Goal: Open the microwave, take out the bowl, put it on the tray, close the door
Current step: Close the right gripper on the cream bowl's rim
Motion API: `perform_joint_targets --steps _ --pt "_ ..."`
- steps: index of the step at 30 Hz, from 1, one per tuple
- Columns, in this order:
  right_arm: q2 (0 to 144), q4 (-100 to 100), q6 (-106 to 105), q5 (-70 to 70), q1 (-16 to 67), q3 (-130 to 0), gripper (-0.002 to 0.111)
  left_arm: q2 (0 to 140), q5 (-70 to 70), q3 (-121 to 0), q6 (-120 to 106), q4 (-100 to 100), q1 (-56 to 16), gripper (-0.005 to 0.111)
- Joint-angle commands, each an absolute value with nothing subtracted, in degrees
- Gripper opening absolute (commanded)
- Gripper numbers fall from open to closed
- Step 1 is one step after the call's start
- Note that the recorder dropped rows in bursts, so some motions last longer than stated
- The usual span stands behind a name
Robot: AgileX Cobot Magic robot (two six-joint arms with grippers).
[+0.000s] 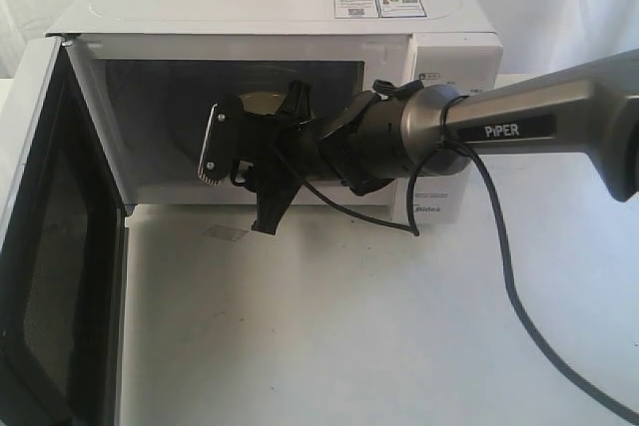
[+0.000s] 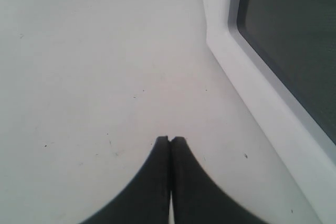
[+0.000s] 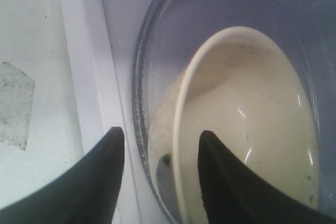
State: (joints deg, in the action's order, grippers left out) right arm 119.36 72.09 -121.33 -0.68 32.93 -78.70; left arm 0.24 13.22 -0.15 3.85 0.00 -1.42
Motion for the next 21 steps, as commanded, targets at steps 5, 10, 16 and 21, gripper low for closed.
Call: perform_joint_targets --steps 5,10,16,21 --pt "119.49 72.54 -122.72 -0.77 32.25 -78.83 0.042 0.00 13.33 0.00 4.00 0.00 -1.38 0.000" --pt "119.49 72.54 -122.72 -0.77 31.96 -78.83 0.040 0.00 13.33 0.00 4.00 0.00 -1.38 0.000" --pt "119.49 72.54 -122.72 0.80 31.96 -78.83 0.033 0.00 13.33 0.00 4.00 0.00 -1.38 0.000" --pt "119.49 72.77 -122.72 1.78 31.96 -78.72 0.013 0.00 13.33 0.00 4.00 0.00 -1.38 0.000"
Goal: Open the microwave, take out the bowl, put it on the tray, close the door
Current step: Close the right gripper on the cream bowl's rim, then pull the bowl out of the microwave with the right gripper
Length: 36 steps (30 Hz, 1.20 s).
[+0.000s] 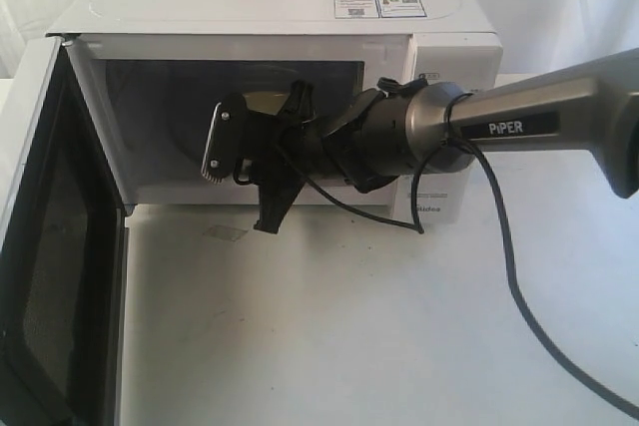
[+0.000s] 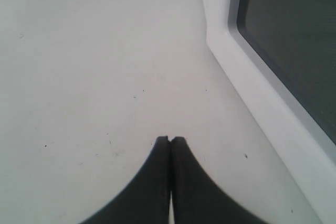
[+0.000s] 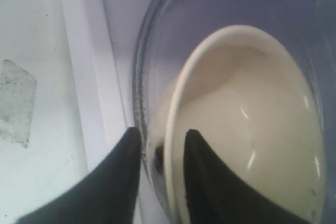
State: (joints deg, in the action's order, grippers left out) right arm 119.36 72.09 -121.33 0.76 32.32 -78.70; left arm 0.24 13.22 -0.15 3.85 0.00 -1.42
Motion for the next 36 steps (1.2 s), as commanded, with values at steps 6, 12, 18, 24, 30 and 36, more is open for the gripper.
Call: perform_joint_targets --steps 6,12,18,24,30,36 --pt "119.36 74.47 -122.44 1.95 31.96 -78.64 0.000 0.00 13.33 0.00 4.00 0.00 -1.38 0.000" --pt "113.93 72.41 -111.24 5.62 34.24 -77.85 0.000 0.00 13.33 0.00 4.00 0.00 -1.38 0.000" --pt "106.75 68.35 -98.60 8.22 37.47 -70.48 0.000 0.00 13.33 0.00 4.00 0.00 -1.38 0.000" --pt "100.17 60.36 -84.41 17.29 38.52 -65.37 0.000 0.00 13.33 0.00 4.00 0.00 -1.38 0.000" --pt "95.21 41.60 -63.82 29.04 39.62 -62.00 0.000 0.00 13.33 0.00 4.00 0.00 -1.38 0.000" --pt "90.84 14.62 -35.11 40.31 41.35 -60.83 0.000 0.00 13.33 0.00 4.00 0.00 -1.38 0.000"
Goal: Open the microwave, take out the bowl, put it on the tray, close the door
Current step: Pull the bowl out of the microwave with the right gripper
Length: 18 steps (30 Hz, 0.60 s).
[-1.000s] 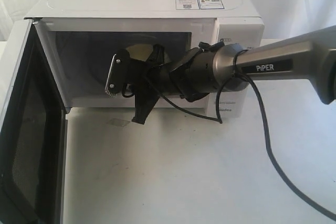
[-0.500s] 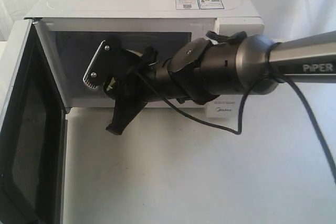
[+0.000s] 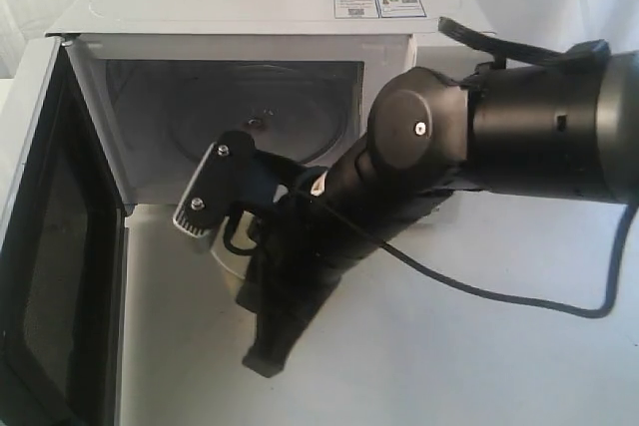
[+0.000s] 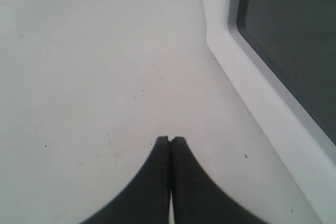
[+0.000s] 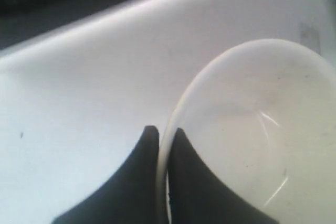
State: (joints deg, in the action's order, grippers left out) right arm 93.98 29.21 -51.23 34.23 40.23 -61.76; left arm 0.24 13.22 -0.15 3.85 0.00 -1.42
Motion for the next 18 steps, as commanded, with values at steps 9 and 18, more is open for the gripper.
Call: perform_joint_targets --steps 9,18 --pt "82.45 7.13 -27.56 44.89 43.08 -56.60 0.000 0.00 13.33 0.00 4.00 0.00 -1.38 0.000" --pt "76.51 -18.11 -3.05 38.27 37.59 -45.21 0.000 0.00 13.33 0.00 4.00 0.00 -1.38 0.000"
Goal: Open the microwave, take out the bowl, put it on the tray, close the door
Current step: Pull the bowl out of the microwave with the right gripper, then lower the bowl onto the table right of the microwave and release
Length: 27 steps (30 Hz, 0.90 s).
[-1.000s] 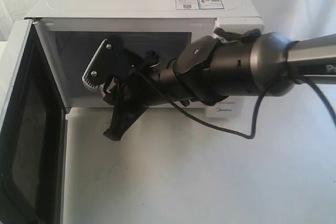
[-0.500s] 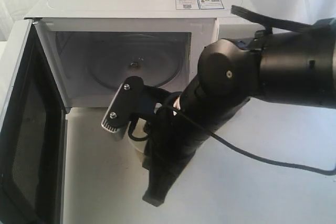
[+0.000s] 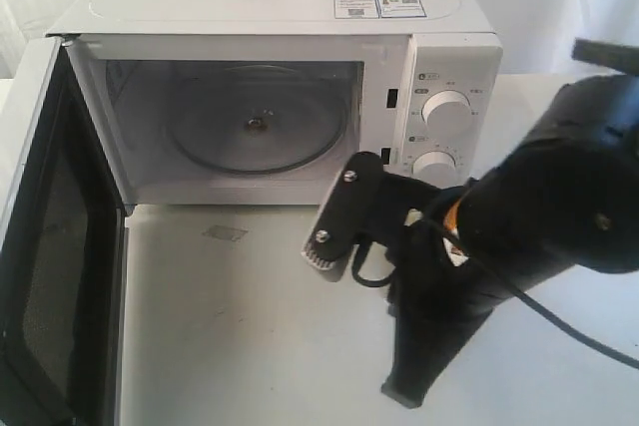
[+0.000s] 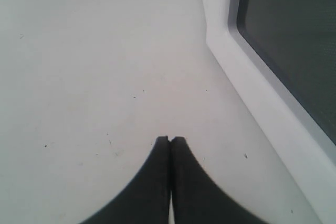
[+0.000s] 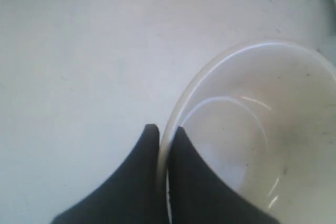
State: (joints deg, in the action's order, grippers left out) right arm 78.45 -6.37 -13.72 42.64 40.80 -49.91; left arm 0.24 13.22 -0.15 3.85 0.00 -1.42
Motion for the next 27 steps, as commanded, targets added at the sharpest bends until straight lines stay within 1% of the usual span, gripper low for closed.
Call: perform_joint_targets --steps 1,5,9,12,27 --pt "76.51 -20.06 0.00 37.20 36.64 -44.21 0.000 0.00 13.33 0.00 4.00 0.00 -1.38 0.000" --pt "76.51 -27.29 7.64 33.03 31.30 -39.74 0.000 0.00 13.33 0.00 4.00 0.00 -1.38 0.000" --pt "76.51 -27.58 8.70 27.37 28.58 -36.90 0.000 0.00 13.33 0.00 4.00 0.00 -1.38 0.000" --pt "76.76 -27.58 9.40 24.17 28.46 -36.08 0.000 0.00 13.33 0.00 4.00 0.00 -1.38 0.000" --pt "84.88 -27.98 9.29 22.44 28.46 -34.59 0.000 0.00 13.33 0.00 4.00 0.00 -1.38 0.000"
